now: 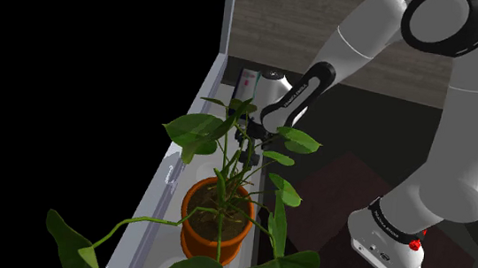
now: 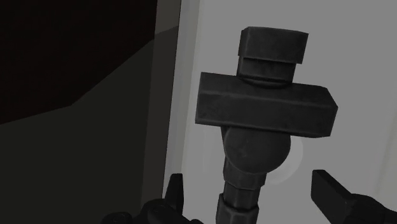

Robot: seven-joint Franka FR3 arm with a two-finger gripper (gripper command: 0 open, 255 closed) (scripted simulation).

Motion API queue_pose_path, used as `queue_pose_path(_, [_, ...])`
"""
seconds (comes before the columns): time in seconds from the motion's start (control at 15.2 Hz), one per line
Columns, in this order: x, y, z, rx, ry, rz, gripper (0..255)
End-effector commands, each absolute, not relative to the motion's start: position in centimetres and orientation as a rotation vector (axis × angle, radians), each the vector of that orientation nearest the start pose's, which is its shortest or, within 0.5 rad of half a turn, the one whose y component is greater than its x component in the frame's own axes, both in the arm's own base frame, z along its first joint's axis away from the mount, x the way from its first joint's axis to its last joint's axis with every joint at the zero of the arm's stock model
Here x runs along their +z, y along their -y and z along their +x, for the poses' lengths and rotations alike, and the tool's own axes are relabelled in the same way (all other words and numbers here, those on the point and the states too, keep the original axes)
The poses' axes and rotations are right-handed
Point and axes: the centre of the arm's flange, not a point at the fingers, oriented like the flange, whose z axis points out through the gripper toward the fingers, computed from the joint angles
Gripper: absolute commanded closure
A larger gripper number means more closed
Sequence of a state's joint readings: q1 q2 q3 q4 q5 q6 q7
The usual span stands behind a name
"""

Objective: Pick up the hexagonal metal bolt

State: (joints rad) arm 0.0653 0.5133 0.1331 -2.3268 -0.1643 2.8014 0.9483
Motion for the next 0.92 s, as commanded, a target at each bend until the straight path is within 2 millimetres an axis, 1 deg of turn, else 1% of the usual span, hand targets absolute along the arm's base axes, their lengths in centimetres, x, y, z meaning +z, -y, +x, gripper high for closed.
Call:
queue_pose_path(0.0, [10.73,-11.28,49.1,0.05,-0.945,-3.001,0])
queue_pose_path(0.13, [9.89,-11.28,49.1,0.05,-0.945,-3.001,0])
queue_pose_path(0.2, [9.89,-11.28,49.1,0.05,-0.945,-3.001,0])
queue_pose_path(0.26, [9.91,-11.32,49.03,0.05,-0.945,-3.001,255])
queue_pose_path(0.86, [9.89,-11.28,49.1,0.05,-0.945,-3.001,255])
